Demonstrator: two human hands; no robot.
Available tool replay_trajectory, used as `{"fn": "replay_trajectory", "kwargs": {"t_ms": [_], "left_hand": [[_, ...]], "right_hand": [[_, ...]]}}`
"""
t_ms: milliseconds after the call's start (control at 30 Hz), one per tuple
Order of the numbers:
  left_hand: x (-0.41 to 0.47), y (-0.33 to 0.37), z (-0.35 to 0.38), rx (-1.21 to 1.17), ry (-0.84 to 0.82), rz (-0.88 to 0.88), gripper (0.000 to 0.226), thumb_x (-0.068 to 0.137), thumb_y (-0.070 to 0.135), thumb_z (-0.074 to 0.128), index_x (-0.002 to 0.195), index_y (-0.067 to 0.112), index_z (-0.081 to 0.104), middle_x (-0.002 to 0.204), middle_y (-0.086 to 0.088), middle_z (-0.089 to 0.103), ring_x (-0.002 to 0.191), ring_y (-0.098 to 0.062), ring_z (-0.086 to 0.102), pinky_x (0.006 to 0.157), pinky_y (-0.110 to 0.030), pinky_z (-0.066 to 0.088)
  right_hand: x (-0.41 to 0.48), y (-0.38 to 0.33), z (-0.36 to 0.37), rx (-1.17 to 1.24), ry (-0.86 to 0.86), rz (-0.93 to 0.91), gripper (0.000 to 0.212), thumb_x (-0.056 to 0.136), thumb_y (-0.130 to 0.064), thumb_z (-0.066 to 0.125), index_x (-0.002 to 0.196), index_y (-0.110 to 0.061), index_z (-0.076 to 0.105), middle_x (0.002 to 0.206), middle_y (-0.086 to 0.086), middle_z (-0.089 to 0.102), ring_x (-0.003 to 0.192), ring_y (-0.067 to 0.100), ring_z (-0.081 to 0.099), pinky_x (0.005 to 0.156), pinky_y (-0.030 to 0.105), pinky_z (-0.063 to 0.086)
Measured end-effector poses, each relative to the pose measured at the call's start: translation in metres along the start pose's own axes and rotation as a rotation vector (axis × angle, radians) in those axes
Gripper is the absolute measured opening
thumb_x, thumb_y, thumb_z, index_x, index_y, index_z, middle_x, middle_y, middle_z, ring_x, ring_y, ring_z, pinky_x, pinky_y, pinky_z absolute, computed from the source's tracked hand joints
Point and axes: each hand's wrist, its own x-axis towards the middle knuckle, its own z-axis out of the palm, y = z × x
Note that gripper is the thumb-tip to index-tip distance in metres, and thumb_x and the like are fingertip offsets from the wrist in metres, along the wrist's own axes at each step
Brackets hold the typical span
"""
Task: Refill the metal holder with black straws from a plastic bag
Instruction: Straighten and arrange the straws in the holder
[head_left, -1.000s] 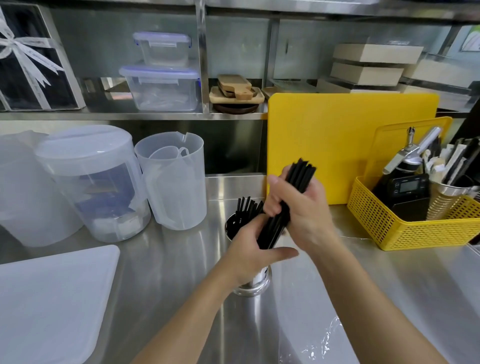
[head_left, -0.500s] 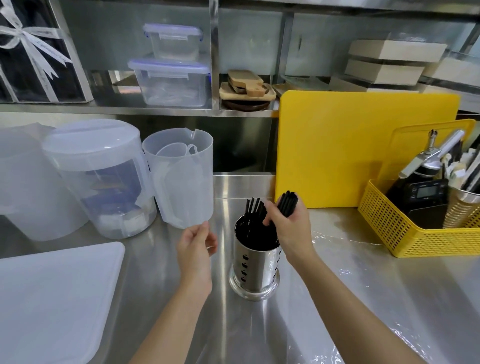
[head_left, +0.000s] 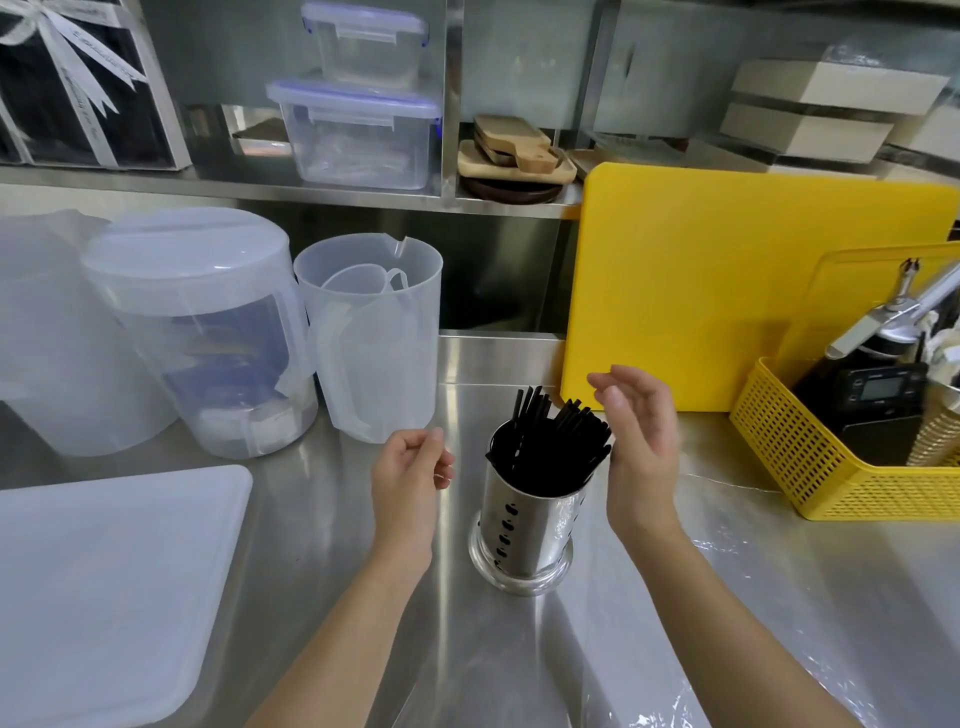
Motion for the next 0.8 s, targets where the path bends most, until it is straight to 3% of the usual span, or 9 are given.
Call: {"fn": "replay_trajectory", "kwargs": {"t_ms": [133,267,367,433,567,700,800], "left_hand": [[0.016,0.007,0.007,0.193,-0.127,0.106,0.011,0.087,0.009,0.057,0.078,0.016,0.055,0.071,-0.002,0.057,0.065,-0.013,0.053,0.067,-0.023,0.043],[0.040,0.018,0.022,0.488,-0.370,0.206,0.009,0.084,0.017,0.062,0.093,0.018,0.058,0.089,0.007,0.059,0.083,-0.006,0.054,0.074,-0.008,0.041],[0.055,0.026,0.037,0.570,-0.592,0.110,0.026,0.084,0.024,0.063,0.109,0.018,0.057,0.108,0.004,0.060,0.103,-0.009,0.054,0.088,-0.017,0.039],[0.061,0.030,0.046,0.622,-0.708,0.037,0.036,0.084,0.028,0.063,0.118,0.018,0.054,0.116,0.003,0.057,0.110,-0.009,0.051,0.089,-0.019,0.039],[0.066,0.032,0.059,0.753,-0.875,-0.020,0.041,0.086,0.031,0.061,0.124,0.022,0.050,0.117,0.007,0.051,0.110,-0.007,0.047,0.084,-0.021,0.037],[0.064,0.028,0.070,0.798,-0.964,-0.054,0.028,0.089,0.024,0.057,0.113,0.011,0.055,0.093,0.005,0.058,0.086,-0.006,0.057,0.069,-0.016,0.045],[0.063,0.022,0.073,0.792,-0.964,-0.023,0.025,0.089,0.022,0.056,0.107,0.004,0.056,0.093,-0.004,0.060,0.086,-0.013,0.059,0.075,-0.023,0.047]], "right_hand": [[0.007,-0.010,-0.009,0.001,0.087,-0.094,0.020,0.079,-0.025,0.059,0.097,-0.018,0.056,0.093,0.004,0.061,0.087,0.008,0.061,0.076,0.016,0.047],[0.016,-0.012,-0.025,-0.014,0.202,-0.056,0.012,0.080,-0.022,0.055,0.090,-0.016,0.057,0.081,0.002,0.059,0.070,0.005,0.060,0.063,0.018,0.046],[0.017,-0.005,-0.037,-0.034,0.223,0.009,0.002,0.084,-0.016,0.058,0.085,-0.015,0.058,0.068,-0.007,0.063,0.061,0.009,0.057,0.057,0.020,0.043],[0.015,0.001,-0.044,-0.046,0.218,0.056,0.009,0.089,-0.009,0.055,0.082,-0.013,0.058,0.059,-0.006,0.063,0.055,0.012,0.055,0.053,0.021,0.042],[0.012,0.011,-0.051,-0.055,0.220,0.151,0.013,0.090,-0.007,0.052,0.079,-0.010,0.058,0.053,-0.001,0.059,0.046,0.015,0.049,0.047,0.024,0.038],[0.009,0.019,-0.054,-0.060,0.219,0.211,0.013,0.090,-0.006,0.052,0.079,-0.008,0.058,0.051,0.000,0.059,0.043,0.015,0.047,0.044,0.022,0.037],[0.008,0.024,-0.056,-0.055,0.214,0.249,0.015,0.090,-0.004,0.050,0.079,-0.008,0.059,0.050,0.000,0.058,0.041,0.014,0.047,0.044,0.021,0.038]]}}
